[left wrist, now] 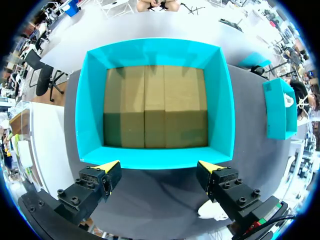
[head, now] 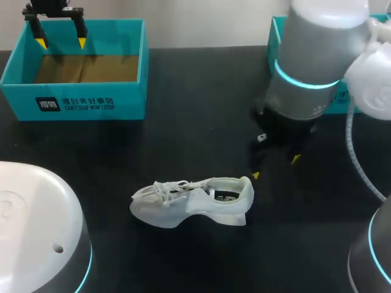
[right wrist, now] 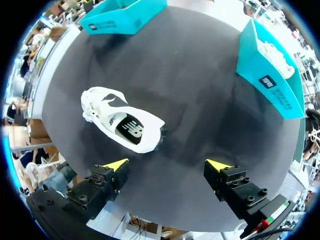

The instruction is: Take the shoe out of the shoebox, open the shoe tongue, remove and reinsert the insole, then place the shoe into the shoebox

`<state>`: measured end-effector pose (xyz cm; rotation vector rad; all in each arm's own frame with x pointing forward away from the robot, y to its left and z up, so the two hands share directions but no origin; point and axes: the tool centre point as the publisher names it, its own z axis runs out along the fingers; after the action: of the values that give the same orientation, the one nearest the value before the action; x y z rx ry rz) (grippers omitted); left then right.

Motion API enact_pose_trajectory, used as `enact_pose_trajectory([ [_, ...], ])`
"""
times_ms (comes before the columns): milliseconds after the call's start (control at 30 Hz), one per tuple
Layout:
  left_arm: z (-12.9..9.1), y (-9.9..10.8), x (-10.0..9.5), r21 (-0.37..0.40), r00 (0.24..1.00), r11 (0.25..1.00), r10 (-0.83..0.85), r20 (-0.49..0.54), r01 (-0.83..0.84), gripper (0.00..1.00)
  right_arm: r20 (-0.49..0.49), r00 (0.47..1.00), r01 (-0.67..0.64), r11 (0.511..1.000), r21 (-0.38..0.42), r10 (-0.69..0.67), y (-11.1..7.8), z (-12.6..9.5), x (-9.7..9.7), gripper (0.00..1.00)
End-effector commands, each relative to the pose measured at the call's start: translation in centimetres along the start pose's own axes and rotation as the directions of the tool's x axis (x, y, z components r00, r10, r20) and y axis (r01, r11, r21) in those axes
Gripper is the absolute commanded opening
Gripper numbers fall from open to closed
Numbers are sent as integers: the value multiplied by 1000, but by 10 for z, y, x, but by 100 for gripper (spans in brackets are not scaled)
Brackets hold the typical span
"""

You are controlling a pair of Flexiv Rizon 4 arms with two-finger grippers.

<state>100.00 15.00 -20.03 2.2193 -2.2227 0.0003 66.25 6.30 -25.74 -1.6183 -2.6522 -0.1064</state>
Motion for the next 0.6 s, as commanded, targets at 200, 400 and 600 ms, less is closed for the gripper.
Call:
enact_pose_trajectory([
  [200,0,0,0,0,1000,1000,-1,0,1,100,-537,791,167,949,-269,-292,-22,-17,-37,100],
  [400,0,0,0,0,1000,1000,-1,0,1,100,-501,780,178,901,-397,-375,-37,-6,-36,100],
  [600,0,0,0,0,1000,1000,-1,0,1,100,-501,780,178,901,-397,-375,-37,-6,-36,100],
])
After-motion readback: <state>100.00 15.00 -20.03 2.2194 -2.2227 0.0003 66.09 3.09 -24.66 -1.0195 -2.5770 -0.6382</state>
